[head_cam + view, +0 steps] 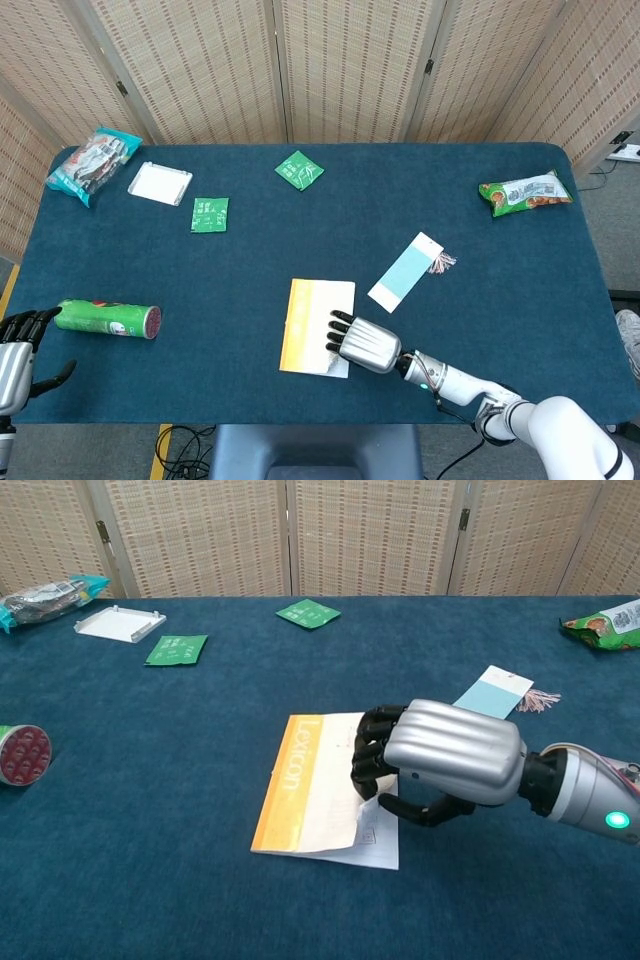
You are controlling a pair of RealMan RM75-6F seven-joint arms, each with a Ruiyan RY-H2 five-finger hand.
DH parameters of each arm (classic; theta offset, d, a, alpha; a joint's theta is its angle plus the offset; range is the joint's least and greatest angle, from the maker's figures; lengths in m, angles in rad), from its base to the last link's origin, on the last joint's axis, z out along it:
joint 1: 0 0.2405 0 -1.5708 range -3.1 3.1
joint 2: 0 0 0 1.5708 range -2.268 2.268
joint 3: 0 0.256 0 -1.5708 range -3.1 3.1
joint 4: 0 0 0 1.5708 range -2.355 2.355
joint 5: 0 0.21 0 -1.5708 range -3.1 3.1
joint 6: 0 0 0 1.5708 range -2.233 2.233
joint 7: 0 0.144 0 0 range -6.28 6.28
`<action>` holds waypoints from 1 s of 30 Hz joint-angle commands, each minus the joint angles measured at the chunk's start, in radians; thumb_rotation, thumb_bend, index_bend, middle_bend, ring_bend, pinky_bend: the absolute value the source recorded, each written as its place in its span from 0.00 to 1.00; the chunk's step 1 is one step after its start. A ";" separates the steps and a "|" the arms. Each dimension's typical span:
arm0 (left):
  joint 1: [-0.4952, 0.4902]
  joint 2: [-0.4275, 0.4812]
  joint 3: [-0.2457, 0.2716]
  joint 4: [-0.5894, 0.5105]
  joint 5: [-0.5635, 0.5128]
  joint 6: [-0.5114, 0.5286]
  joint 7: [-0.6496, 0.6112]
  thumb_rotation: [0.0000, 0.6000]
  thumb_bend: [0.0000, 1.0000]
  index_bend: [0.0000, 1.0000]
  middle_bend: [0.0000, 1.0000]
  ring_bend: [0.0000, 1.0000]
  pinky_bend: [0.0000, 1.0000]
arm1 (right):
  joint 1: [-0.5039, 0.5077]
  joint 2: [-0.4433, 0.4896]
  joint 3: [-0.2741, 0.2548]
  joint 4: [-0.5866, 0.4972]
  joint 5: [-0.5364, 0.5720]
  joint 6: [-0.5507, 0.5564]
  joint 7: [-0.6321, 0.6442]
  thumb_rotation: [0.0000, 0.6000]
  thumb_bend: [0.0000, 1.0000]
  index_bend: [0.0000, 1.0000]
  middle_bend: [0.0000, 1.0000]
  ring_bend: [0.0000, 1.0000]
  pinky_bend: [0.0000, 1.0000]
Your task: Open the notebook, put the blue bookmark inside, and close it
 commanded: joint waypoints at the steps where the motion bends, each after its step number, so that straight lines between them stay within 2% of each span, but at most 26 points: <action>1: -0.002 0.003 0.001 -0.001 0.001 -0.003 -0.001 1.00 0.25 0.19 0.25 0.18 0.18 | 0.008 -0.002 -0.002 0.005 -0.002 0.008 0.008 1.00 0.53 0.62 0.52 0.35 0.23; 5: -0.003 0.006 -0.002 -0.004 0.001 -0.002 -0.009 1.00 0.25 0.19 0.25 0.18 0.18 | 0.028 0.025 -0.009 -0.004 -0.012 0.012 0.011 1.00 0.55 0.67 0.54 0.37 0.23; 10: -0.006 0.006 -0.002 -0.004 0.003 -0.006 -0.007 1.00 0.25 0.19 0.25 0.18 0.18 | 0.056 0.089 -0.014 -0.048 -0.027 0.019 -0.016 1.00 0.55 0.70 0.55 0.38 0.23; 21: -0.009 0.002 -0.001 -0.006 0.002 -0.008 -0.006 1.00 0.25 0.19 0.25 0.18 0.18 | 0.126 0.280 -0.044 -0.267 -0.081 -0.027 -0.130 1.00 0.56 0.72 0.56 0.39 0.23; 24: -0.010 -0.001 -0.001 -0.005 0.002 -0.011 -0.006 1.00 0.25 0.19 0.25 0.18 0.18 | 0.127 0.298 -0.032 -0.313 -0.073 -0.032 -0.157 1.00 0.55 0.72 0.56 0.39 0.23; 30: -0.011 0.000 -0.001 -0.003 0.002 -0.013 -0.014 1.00 0.25 0.19 0.25 0.18 0.18 | 0.133 0.283 -0.008 -0.332 -0.075 -0.021 -0.181 1.00 0.55 0.72 0.55 0.39 0.23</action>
